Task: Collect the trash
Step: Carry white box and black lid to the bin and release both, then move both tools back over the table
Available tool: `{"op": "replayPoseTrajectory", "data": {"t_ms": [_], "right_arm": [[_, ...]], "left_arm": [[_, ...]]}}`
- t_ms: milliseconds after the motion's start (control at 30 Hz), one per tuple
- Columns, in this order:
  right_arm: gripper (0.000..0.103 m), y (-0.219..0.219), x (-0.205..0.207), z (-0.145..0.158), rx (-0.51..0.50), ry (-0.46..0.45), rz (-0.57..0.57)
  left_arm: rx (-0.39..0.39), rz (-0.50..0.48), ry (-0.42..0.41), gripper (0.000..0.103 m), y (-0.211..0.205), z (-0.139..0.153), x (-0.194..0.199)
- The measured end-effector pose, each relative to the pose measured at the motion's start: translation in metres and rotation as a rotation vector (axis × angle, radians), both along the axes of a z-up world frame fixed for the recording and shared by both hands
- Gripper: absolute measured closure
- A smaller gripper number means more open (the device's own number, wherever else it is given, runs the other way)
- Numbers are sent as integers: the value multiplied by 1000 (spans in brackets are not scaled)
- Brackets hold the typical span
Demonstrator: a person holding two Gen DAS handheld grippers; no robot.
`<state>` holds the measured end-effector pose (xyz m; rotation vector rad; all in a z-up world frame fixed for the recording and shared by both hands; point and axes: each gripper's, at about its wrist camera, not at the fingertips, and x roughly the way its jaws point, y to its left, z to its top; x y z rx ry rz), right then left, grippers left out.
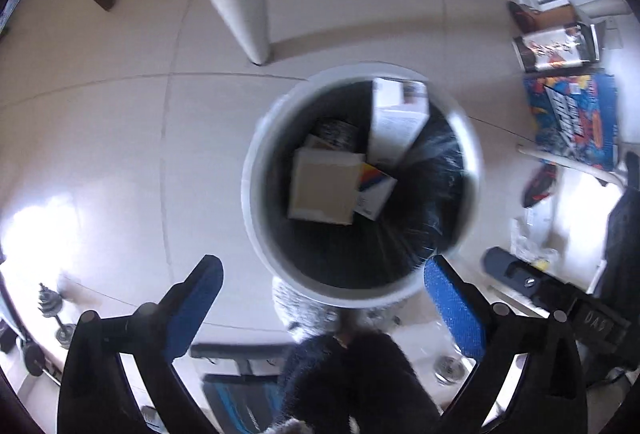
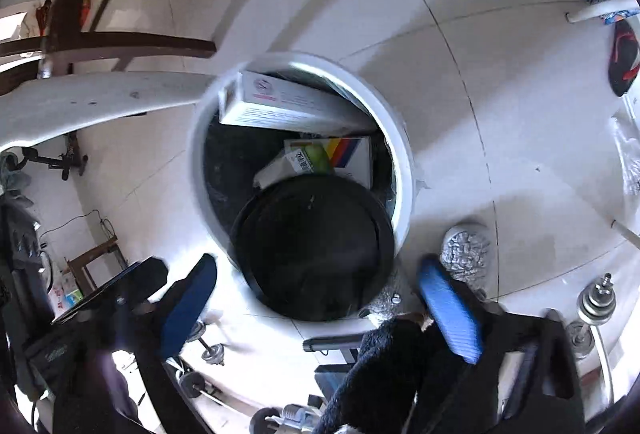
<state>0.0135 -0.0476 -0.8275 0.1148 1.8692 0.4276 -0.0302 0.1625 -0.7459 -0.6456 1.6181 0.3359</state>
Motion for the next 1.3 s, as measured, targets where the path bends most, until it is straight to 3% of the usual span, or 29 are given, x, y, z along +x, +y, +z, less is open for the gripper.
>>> {"op": "replayPoseTrajectory", "data": {"t_ms": [100, 367, 667, 1033, 1300], "right_arm": [[0, 3, -3, -1, -35, -33, 27], [0, 18, -9, 47, -186, -210, 201], [0, 15, -16, 114, -197, -277, 222], [0, 8, -35, 235, -184, -364, 272], [0, -2, -56, 346, -160, -396, 298]], "left_arm": [[77, -11, 9, 0, 3, 10, -10], [148, -26, 18, 0, 4, 43, -26], [185, -10, -23, 0, -8, 104, -39], [193, -5, -55, 0, -39, 201, -64], [187, -1, -81, 0, -51, 283, -82]]}}
